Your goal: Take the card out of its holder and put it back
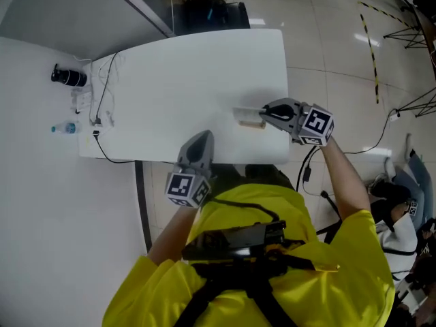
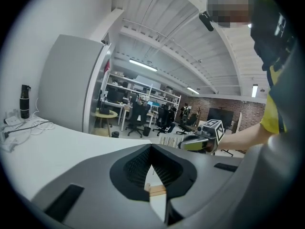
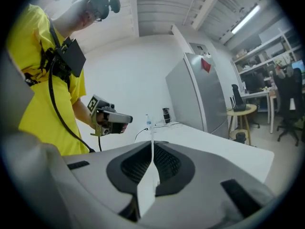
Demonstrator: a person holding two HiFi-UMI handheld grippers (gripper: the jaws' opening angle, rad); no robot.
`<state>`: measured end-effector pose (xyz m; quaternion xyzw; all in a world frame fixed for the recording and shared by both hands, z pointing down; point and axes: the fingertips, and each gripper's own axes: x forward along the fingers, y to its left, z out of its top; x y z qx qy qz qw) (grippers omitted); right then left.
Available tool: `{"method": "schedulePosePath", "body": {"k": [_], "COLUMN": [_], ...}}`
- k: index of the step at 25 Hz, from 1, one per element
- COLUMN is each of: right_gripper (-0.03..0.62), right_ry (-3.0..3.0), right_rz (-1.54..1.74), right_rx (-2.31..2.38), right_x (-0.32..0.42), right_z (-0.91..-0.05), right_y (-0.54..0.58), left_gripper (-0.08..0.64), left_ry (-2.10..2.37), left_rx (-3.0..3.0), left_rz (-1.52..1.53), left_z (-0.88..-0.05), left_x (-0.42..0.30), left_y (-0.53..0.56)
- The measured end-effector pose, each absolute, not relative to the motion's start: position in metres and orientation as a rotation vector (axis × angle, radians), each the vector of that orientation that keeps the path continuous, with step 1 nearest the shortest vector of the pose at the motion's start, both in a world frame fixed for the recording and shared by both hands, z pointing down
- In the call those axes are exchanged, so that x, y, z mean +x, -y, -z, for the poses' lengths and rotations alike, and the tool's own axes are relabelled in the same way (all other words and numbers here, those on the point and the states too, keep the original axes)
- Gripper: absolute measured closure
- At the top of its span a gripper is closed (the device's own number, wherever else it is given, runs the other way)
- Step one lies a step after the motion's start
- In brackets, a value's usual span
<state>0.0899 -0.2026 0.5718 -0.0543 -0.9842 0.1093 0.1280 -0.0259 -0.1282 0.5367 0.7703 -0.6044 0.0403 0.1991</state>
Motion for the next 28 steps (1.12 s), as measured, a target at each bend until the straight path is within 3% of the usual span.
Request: {"method": "schedulePosePath", "body": {"k": [11, 28], "right_gripper": [0.572, 0.571], "right_ry": [2.821, 2.759], "right_rz": [-0.413, -0.377], "right_rx": [-0.103, -0.119], "right_x": [0.099, 0.104], "right_z": [-0.637, -0.663], "right_y": [0.213, 0.204], "left_gripper": [0.554, 0.554], "left_ry": [1.703, 1.689], "left_rx": [2.096, 2.086], "left_rz": [-0.181, -0.217], "left_z": [-0.549, -0.558], "left_x": [-0.03, -0.028], "left_y": [0.113, 0.111]}}
